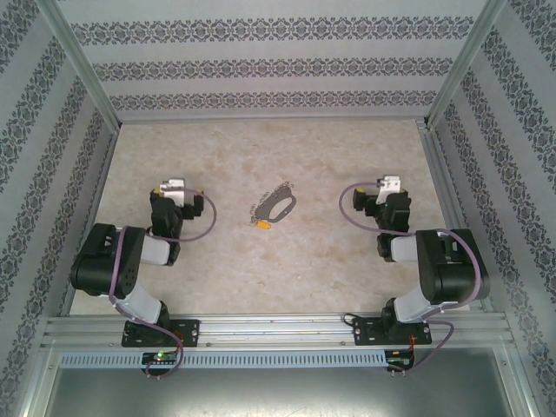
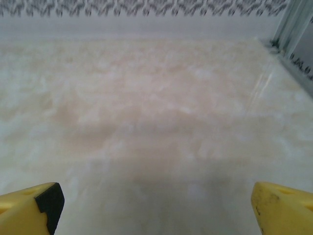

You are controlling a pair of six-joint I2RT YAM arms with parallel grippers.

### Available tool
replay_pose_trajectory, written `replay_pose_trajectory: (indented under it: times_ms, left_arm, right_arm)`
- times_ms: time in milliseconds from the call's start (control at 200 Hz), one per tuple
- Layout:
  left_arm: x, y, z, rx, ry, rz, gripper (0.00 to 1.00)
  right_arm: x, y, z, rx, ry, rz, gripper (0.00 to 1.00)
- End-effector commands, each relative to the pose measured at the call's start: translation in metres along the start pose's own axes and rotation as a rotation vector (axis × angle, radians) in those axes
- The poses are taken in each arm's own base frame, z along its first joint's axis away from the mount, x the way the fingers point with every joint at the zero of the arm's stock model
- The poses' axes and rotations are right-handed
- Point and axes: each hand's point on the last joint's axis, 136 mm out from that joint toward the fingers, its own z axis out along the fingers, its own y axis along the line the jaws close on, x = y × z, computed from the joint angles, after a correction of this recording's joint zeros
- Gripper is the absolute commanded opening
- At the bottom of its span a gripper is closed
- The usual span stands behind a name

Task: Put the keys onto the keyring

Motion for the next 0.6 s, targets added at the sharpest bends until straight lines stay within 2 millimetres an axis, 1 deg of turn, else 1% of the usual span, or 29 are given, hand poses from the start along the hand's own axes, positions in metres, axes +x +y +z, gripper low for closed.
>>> replay_pose_trajectory:
  times_ms: [0, 80, 520, 595]
  left_arm:
    - [0.0164, -0.0002, 0.0013, 0.048, 0.094, -0.065, 1.0]
    - [0.0157, -0.0003, 0.0013, 0.048, 0.09, -0.064, 1.0]
    - [0.016, -0.0006, 0.0006, 0.048, 0.088, -0.063, 1.0]
    - [0.0163, -0.0008, 0.0009, 0.05, 0.091, -0.062, 1.0]
  right_arm:
    - [-0.007, 0.007, -0.0007, -0.032, -0.022, 0.014, 0.98]
    - [-0.0068, 0.0081, -0.0011, -0.009, -0.013, -0.007, 0.98]
    - [-0.0068, 0.0081, 0.0007, -0.011, -0.012, -0.002, 0.98]
    - [-0.0065, 0.0077, 0.0015, -0.045, -0.006, 0.024, 0.98]
